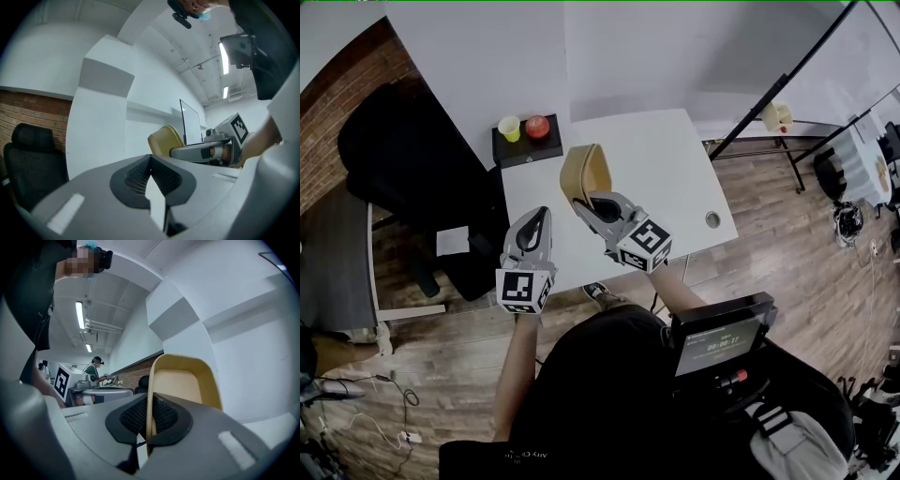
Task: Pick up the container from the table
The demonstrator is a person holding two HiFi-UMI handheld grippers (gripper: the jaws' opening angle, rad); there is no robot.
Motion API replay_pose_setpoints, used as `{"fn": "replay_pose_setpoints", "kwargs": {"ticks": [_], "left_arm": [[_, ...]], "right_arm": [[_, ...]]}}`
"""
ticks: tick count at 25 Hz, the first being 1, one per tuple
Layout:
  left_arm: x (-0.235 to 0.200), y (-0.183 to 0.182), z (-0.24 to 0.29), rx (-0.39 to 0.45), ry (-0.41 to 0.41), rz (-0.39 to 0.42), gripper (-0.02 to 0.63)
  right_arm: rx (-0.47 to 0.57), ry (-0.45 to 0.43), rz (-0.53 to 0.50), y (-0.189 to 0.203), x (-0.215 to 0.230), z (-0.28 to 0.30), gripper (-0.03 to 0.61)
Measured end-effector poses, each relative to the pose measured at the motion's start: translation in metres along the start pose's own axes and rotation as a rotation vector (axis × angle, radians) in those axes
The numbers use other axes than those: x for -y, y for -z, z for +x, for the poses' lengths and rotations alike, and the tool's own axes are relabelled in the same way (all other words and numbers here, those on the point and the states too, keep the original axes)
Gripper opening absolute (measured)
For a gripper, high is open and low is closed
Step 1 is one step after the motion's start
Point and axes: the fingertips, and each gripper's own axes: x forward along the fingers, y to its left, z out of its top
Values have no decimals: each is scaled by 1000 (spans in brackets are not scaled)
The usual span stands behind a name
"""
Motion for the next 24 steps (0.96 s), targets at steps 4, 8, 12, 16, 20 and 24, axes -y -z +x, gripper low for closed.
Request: {"fn": "replay_pose_setpoints", "kwargs": {"ticks": [4,8,12,16,20,24], "left_arm": [[0,1,2,-3,3,5,-3],[0,1,7,-7,8,9,-3],[3,3,14,-9,16,10,-3],[3,5,18,-16,17,7,-3],[1,6,22,-16,12,6,-3],[-2,6,28,-16,6,8,-3]], "right_arm": [[5,2,0,0,3,1,21],[7,0,-2,0,6,1,21],[1,1,-4,2,11,0,21],[-10,4,-15,4,17,1,21],[-20,-1,-19,6,22,2,21],[-27,-17,-28,6,26,6,21]]}}
